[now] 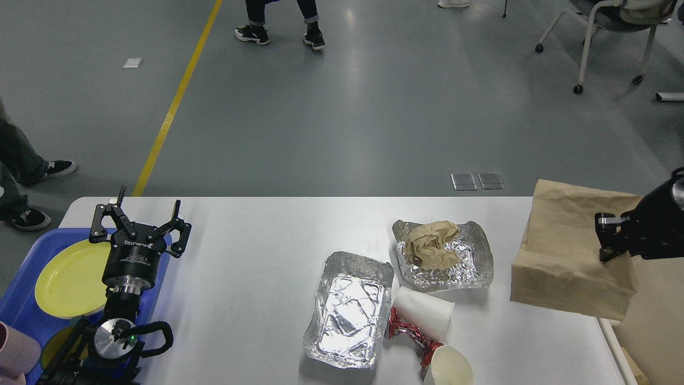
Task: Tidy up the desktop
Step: 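Lift the paper bag and drop it into the white bin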
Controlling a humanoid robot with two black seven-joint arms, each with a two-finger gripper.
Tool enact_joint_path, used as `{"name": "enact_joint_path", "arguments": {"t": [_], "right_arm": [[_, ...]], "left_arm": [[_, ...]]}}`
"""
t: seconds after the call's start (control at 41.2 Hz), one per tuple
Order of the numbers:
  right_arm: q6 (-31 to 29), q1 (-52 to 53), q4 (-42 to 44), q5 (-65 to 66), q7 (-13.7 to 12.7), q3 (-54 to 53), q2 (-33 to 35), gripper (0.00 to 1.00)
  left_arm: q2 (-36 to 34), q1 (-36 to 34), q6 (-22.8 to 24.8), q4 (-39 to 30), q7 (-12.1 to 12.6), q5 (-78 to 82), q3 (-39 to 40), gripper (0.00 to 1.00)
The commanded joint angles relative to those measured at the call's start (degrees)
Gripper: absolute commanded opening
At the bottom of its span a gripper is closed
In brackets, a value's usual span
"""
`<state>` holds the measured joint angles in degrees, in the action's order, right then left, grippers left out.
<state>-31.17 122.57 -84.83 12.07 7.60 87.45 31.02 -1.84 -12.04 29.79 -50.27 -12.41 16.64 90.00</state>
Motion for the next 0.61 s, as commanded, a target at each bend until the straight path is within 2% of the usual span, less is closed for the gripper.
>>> {"name": "enact_joint_path", "arguments": {"t": [0.0,0.146,0.461,0.582], "right_arm": [[-2.1,9.3,-3.9,-3.7,-1.2,3.9,-1.2,0.00],[-2.7,16.6,-7.5,-9.4,-2.7,8.8,-3.9,0.00],[-2.0,16.3,-6.7,-10.5,-2.7,11.1,-2.0,0.00],[-1.7,13.6,-2.0,-12.8,-2.7,12.2,1.1,0.00]], "left_arm": [[0.0,0.0,0.0,0.0,0.0,0.0,0.0,0.96],[0.0,0.0,0.0,0.0,0.0,0.1,0.0,0.96],[0.0,0.0,0.0,0.0,0.0,0.0,0.0,0.96],[0.0,0.0,0.0,0.0,0.0,0.1,0.0,0.97]]}}
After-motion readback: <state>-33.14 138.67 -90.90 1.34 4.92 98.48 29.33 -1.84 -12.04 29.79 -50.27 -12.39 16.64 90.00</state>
